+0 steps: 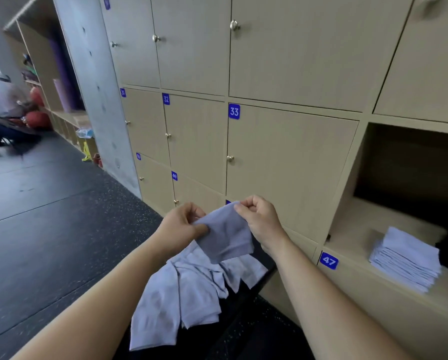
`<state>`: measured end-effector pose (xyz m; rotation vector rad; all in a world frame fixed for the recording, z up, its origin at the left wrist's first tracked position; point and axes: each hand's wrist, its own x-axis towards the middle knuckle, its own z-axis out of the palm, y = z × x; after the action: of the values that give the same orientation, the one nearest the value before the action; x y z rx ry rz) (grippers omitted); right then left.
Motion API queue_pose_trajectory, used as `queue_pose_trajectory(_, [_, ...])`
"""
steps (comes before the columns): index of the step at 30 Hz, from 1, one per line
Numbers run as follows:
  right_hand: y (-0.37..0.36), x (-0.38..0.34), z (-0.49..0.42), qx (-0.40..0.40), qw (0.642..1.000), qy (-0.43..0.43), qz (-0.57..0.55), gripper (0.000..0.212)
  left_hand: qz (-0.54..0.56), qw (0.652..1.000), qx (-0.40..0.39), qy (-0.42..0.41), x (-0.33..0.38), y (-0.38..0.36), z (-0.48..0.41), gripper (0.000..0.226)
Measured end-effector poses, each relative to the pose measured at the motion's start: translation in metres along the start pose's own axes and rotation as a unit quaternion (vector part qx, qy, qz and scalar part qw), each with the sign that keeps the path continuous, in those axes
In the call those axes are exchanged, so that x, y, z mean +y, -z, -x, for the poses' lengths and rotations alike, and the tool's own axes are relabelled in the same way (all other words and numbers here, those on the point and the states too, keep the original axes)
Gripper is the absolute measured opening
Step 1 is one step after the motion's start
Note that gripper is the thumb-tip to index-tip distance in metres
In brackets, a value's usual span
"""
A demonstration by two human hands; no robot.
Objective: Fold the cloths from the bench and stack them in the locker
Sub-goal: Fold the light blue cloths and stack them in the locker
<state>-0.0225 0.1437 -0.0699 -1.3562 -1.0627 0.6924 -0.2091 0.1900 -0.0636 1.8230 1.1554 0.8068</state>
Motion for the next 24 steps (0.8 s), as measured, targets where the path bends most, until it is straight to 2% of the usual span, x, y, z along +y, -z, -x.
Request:
queue_pose_trajectory(2, [0.0,-0.007,0.002,-0.011,1.0,0.01,0.004,0.022,0.017,0.999,-0.047,-0.016,0.014,-0.006,0.001,0.033])
queue_pose_trajectory(3, [0.0,-0.01,0.003,-0.015,1.0,0.018,0.01,0.022,-0.001,0.998,-0.058,-0.03,0.019,-0.01,0.001,0.028])
queue_pose_trajectory(5, [0.002,-0.015,0.007,-0.017,0.999,0.027,0.016,0.02,-0.058,0.996,-0.05,-0.055,0.027,-0.018,-0.001,0.018])
queue_pose_trajectory(7, [0.009,-0.015,0.01,-0.025,1.0,0.009,0.0,0.015,-0.058,0.996,-0.039,-0.056,0.028,-0.024,-0.005,0.026])
queue_pose_trajectory(11, [0.036,-0.013,0.022,-0.098,0.993,-0.068,-0.007,0.012,0.11,0.992,-0.066,-0.017,0.03,-0.029,-0.005,0.023])
queue_pose_trajectory(13, [0.049,-0.009,0.028,-0.121,0.988,-0.091,-0.001,0.012,0.136,0.988,-0.064,-0.013,0.033,-0.034,-0.004,0.024])
queue_pose_trajectory(16, [0.062,-0.004,0.031,-0.098,0.989,-0.109,0.008,0.019,0.127,0.991,-0.039,-0.014,0.037,-0.046,-0.006,0.025])
queue_pose_trajectory(19, [0.072,0.001,0.031,-0.085,0.989,-0.108,0.056,0.016,0.107,0.994,-0.013,-0.01,0.04,-0.06,-0.004,0.031])
queue_pose_trajectory(24, [0.094,0.008,0.03,-0.067,0.989,-0.088,0.1,0.014,0.07,0.997,-0.017,0.027,0.048,-0.08,-0.001,0.047])
